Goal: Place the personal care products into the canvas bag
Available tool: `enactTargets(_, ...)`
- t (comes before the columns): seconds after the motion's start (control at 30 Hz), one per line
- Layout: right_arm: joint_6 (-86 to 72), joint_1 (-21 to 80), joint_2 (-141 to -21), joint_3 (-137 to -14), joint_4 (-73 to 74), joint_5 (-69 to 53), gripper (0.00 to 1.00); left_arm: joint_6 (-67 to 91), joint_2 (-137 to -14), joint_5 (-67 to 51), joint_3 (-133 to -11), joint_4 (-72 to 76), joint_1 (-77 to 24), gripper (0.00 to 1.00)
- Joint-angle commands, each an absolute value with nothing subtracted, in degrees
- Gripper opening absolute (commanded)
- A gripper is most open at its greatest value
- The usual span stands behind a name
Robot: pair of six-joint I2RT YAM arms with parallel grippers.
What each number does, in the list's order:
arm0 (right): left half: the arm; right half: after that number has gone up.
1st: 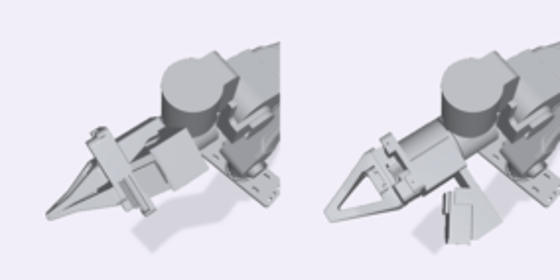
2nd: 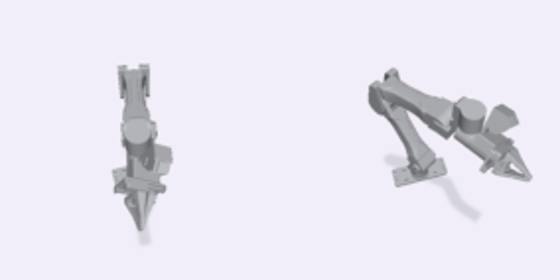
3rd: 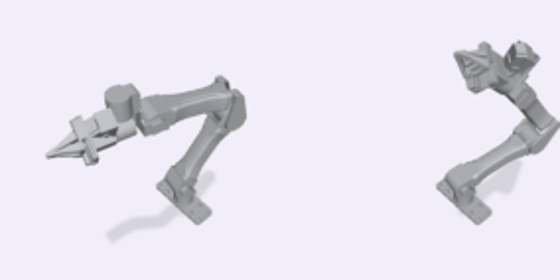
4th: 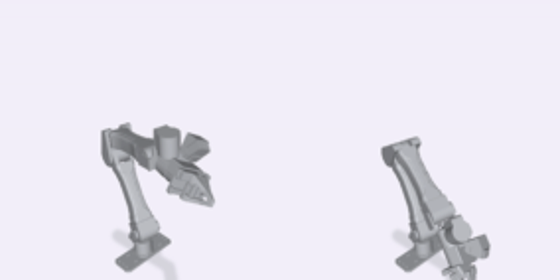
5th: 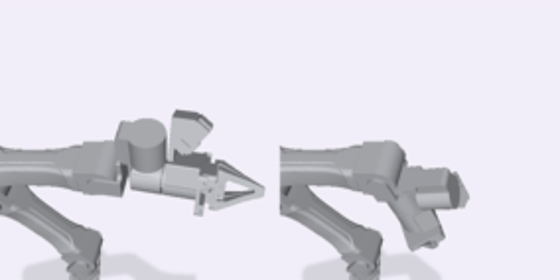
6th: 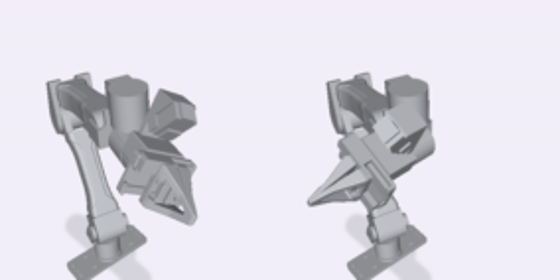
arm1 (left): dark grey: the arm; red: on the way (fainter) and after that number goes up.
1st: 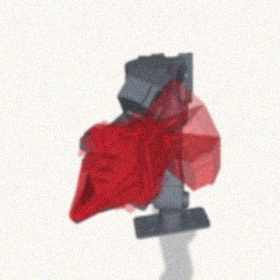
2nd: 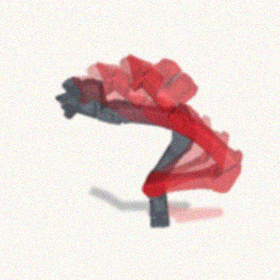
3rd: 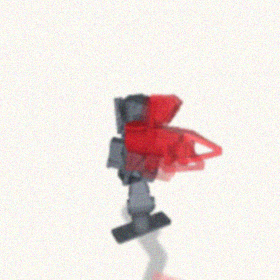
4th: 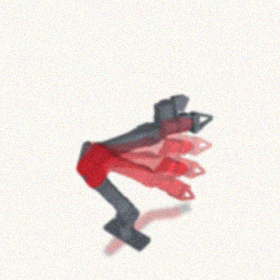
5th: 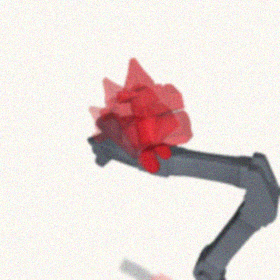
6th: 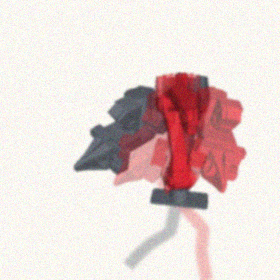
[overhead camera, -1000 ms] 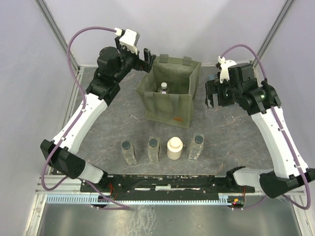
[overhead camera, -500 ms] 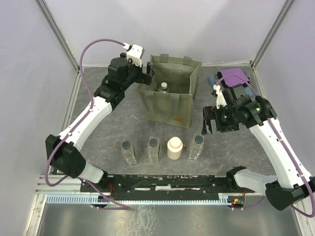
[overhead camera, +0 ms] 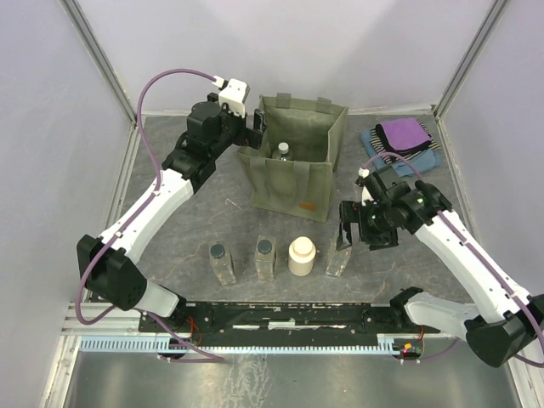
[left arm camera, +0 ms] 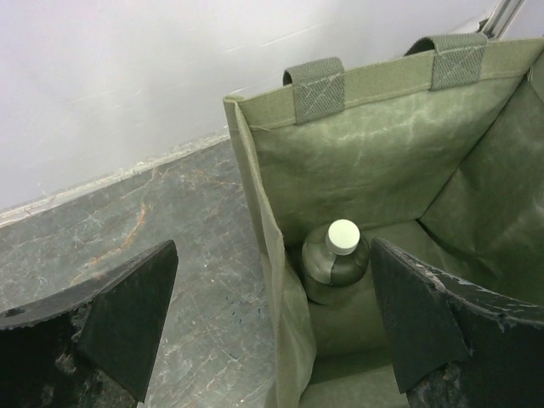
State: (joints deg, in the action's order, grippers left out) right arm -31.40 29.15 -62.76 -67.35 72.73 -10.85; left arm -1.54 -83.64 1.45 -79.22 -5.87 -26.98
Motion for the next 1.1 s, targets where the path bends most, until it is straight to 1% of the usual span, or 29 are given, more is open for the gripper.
enactTargets(0.0,-35.7,31.2,-64.3,-65.9,67.7,-6.3,1.00,0.1,-81.4,2.4,-78.5,-4.1,-27.6,1.00)
enactTargets(0.27,-37.3,33.4,-68.5,-63.9,62.6,-3.4,1.00,-0.3,-80.7,2.7,-77.5,-3.9,-27.7,1.00)
enactTargets(0.4,-37.2,34.9,-71.1,-64.2,62.5,-1.3,1.00,-0.6,-81.0,2.7,-77.7,-3.9,-27.7,0.99)
enactTargets(0.53,-36.8,36.0,-72.4,-63.5,63.3,-0.1,0.96,-0.8,-81.1,2.6,-77.9,-4.0,-27.7,1.00)
enactTargets(0.63,-36.4,36.9,-73.4,-63.1,64.3,0.6,0.90,-0.9,-81.3,2.6,-77.9,-4.1,-27.7,1.00)
enactTargets(0.73,-36.2,37.7,-74.1,-62.7,65.0,0.7,0.80,-1.0,-81.3,2.5,-77.8,-4.2,-27.6,1.00)
enactTargets(0.77,-36.2,38.1,-74.2,-62.7,65.3,0.8,0.74,-0.9,-81.3,2.6,-77.8,-4.1,-27.6,1.00)
enactTargets(0.8,-36.2,38.3,-74.2,-62.8,65.6,1.0,0.67,-1.0,-81.2,2.6,-77.8,-4.2,-27.6,1.00)
enactTargets(0.83,-36.1,38.5,-74.3,-62.8,65.9,1.2,0.58,-1.0,-81.4,2.6,-77.8,-4.2,-27.6,1.00)
enactTargets(0.9,-36.0,38.6,-74.0,-63.0,66.7,2.0,0.37,-1.0,-81.3,2.5,-77.8,-4.1,-27.6,1.00)
enactTargets(1.07,-35.0,38.6,-72.6,-66.5,69.6,7.3,0.06,-1.1,-81.6,2.3,-78.0,-4.1,-27.7,1.00)
